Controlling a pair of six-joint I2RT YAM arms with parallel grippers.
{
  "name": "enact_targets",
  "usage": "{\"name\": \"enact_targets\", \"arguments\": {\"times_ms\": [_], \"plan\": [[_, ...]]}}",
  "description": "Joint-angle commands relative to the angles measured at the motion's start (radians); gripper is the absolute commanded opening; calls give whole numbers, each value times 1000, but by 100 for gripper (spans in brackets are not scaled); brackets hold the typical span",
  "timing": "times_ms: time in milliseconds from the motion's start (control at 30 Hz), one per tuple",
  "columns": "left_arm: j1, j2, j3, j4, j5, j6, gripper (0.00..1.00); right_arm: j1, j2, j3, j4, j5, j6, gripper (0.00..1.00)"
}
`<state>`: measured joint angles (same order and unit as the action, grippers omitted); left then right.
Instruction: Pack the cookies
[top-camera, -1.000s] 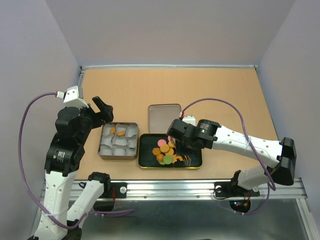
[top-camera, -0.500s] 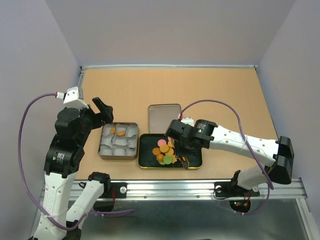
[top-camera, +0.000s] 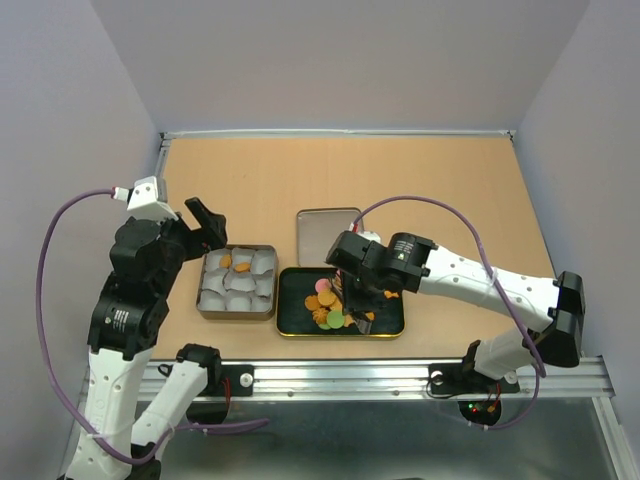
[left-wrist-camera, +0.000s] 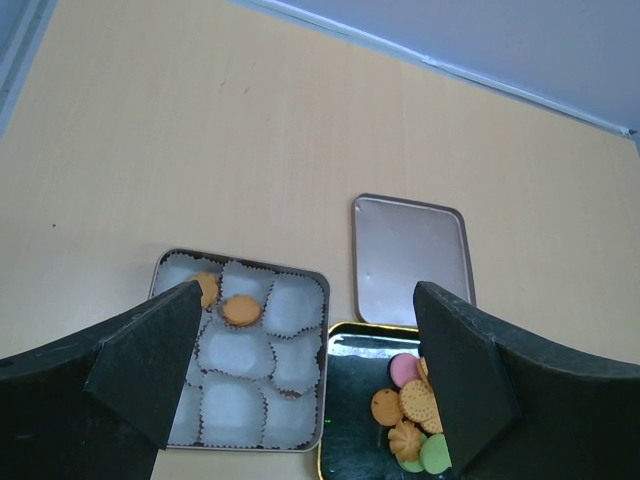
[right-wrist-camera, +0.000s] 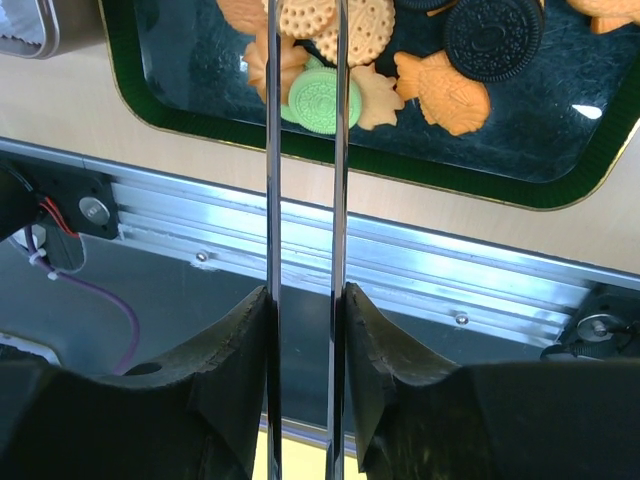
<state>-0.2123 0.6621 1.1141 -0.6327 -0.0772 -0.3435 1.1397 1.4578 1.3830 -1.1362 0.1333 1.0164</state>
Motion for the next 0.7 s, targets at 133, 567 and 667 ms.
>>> {"name": "enact_targets", "arguments": {"times_ms": [133, 567, 667], "plan": [[-16, -13, -16, 28, -15, 21, 99, 0, -4, 10, 4, -4, 10, 39], [-33, -12, -20, 36, -30, 28, 99, 0, 124, 103, -46, -9, -64, 45], [-35, -16, -20, 31, -41, 34, 99, 0, 134, 120, -57, 0, -70, 44]]}}
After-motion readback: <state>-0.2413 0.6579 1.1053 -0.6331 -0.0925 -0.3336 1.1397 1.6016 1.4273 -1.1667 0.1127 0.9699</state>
